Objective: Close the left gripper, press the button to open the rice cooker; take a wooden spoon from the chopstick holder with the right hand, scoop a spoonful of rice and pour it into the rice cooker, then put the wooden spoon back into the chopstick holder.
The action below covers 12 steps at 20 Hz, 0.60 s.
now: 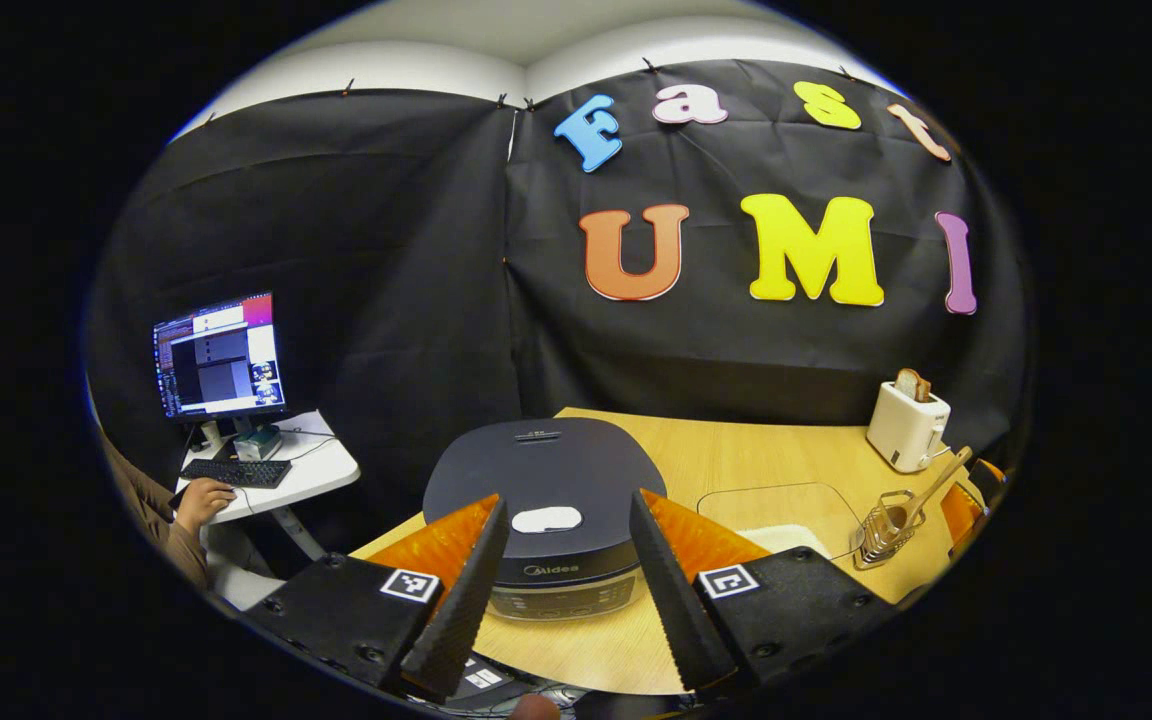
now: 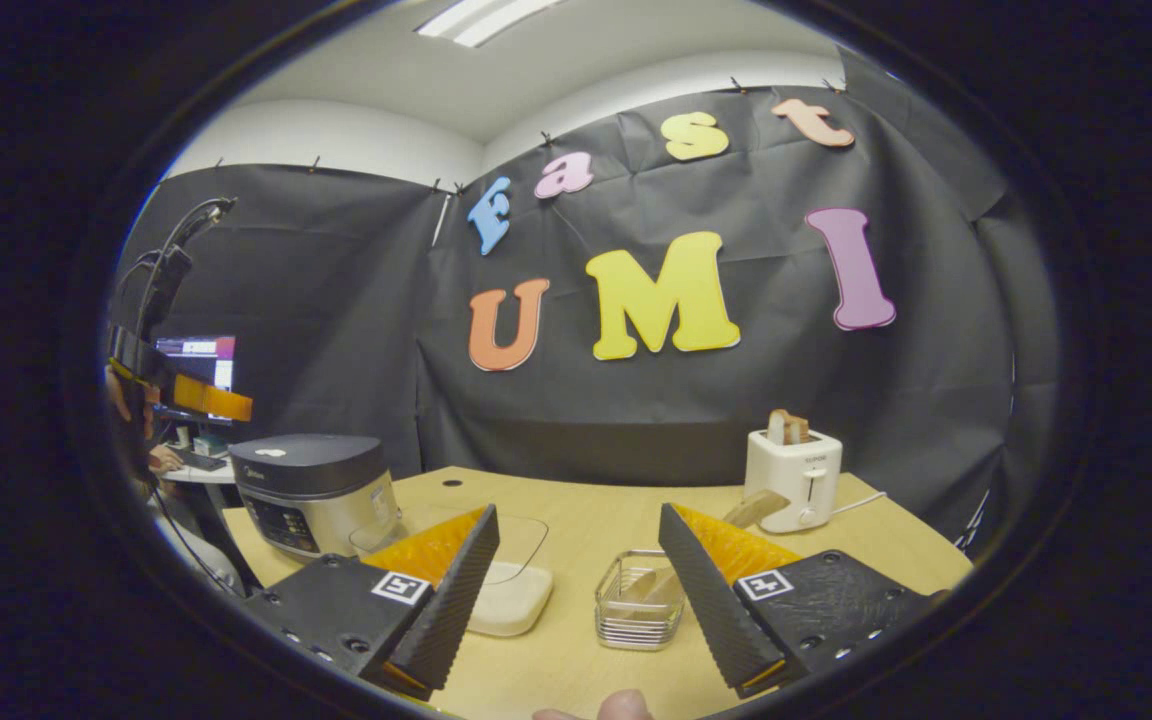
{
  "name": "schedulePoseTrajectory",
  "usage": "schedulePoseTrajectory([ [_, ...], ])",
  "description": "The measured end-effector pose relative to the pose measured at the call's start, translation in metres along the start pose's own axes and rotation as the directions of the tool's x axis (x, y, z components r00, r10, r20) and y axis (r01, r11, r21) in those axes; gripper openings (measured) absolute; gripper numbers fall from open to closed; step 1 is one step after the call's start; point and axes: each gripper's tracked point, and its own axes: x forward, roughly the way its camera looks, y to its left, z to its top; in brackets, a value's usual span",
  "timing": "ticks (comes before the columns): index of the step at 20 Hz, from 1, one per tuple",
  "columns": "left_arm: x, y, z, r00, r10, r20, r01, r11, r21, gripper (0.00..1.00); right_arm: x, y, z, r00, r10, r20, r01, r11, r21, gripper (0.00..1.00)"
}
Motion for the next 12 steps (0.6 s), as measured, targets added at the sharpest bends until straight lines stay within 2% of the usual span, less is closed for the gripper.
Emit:
schedulePoseTrajectory([
  [1, 0.004, 0.008, 0.001, 1.000, 0.011, -0.019, -0.011, 1.000, 0.001, 0.72, 0.001, -0.001, 0.000, 1.000, 0.002, 0.002, -0.002, 1.000, 0.003, 1.00],
  [2, 0.008, 0.012, 0.002, 0.999, 0.018, -0.046, -0.019, 1.000, -0.007, 0.69, 0.001, -0.002, 0.001, 1.000, 0.003, 0.004, -0.003, 1.000, 0.008, 1.00],
  [3, 0.010, 0.013, 0.002, 0.998, 0.019, -0.065, -0.020, 1.000, -0.016, 0.64, 0.002, -0.004, 0.001, 1.000, -0.006, 0.007, 0.006, 1.000, 0.007, 0.95],
  [4, 0.011, 0.013, 0.000, 0.996, 0.011, -0.088, -0.014, 0.999, -0.029, 0.55, 0.002, -0.008, 0.003, 1.000, -0.019, 0.015, 0.019, 1.000, 0.001, 1.00],
  [6, 0.019, 0.011, -0.002, 0.991, -0.007, -0.131, 0.001, 0.999, -0.046, 0.48, 0.003, -0.008, 0.002, 0.999, -0.025, 0.023, 0.025, 1.000, 0.000, 0.91],
  [7, 0.026, 0.011, -0.005, 0.987, -0.013, -0.159, 0.005, 0.999, -0.050, 0.39, 0.004, -0.008, 0.002, 1.000, -0.021, 0.023, 0.021, 1.000, 0.004, 0.91],
  [10, 0.039, 0.007, -0.017, 0.970, -0.023, -0.243, 0.016, 0.999, -0.031, 0.22, 0.004, -0.013, 0.003, 0.999, -0.029, 0.027, 0.029, 1.000, 0.005, 0.98],
  [11, 0.046, 0.007, -0.020, 0.964, -0.022, -0.263, 0.016, 1.000, -0.026, 0.12, 0.004, -0.016, 0.003, 0.999, -0.035, 0.031, 0.034, 0.999, 0.008, 1.00],
  [12, 0.050, 0.007, -0.021, 0.958, -0.019, -0.285, 0.012, 1.000, -0.029, 0.08, 0.004, -0.018, 0.002, 0.999, -0.040, 0.034, 0.039, 0.999, 0.012, 1.00],
])
